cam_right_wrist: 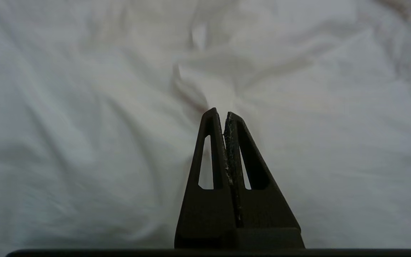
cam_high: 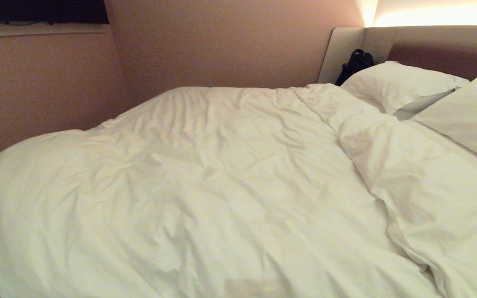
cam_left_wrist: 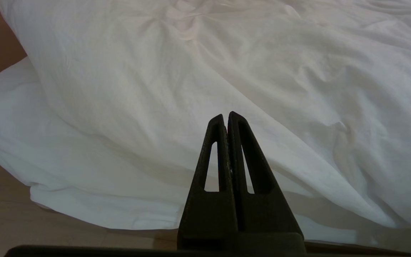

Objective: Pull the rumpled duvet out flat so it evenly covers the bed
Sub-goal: Hold the folded corner of the quilt

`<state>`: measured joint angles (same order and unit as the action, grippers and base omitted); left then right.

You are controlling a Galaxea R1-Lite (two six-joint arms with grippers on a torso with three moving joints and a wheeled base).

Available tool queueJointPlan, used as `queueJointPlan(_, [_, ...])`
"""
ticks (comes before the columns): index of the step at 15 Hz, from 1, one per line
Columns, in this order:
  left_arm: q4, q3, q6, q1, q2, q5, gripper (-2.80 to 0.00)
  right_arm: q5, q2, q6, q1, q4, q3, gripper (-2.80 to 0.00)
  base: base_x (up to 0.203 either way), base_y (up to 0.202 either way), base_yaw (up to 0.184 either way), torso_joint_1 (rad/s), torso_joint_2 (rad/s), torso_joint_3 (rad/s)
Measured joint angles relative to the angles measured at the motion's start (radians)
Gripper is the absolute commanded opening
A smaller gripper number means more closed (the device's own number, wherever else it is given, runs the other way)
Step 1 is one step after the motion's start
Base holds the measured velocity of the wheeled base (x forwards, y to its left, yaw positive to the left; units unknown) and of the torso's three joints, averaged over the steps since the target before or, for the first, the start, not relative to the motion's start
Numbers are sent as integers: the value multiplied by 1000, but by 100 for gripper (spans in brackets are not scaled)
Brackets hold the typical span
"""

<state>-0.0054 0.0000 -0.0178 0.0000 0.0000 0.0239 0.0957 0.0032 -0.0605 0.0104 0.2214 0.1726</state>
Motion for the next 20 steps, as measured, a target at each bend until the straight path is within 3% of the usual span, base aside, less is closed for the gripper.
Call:
queueJointPlan(4, [0,0,0,0,0,0,-280,-6,0,-45,0,-205,-145,-280,0,0,0,0,0,0])
queueJointPlan(8, [0,0,0,0,0,0,-280,-13,0,-39,0,-348,-170,-280,0,0,0,0,0,0])
queueJointPlan(14, [0,0,1,0,0,0,-280,-86,-1,9,0,-305,-172,-280,0,0,0,0,0,0])
queueJointPlan(20, [0,0,0,0,0,0,-280,-90,-2,62,0,-222,-173,-280,0,0,0,0,0,0])
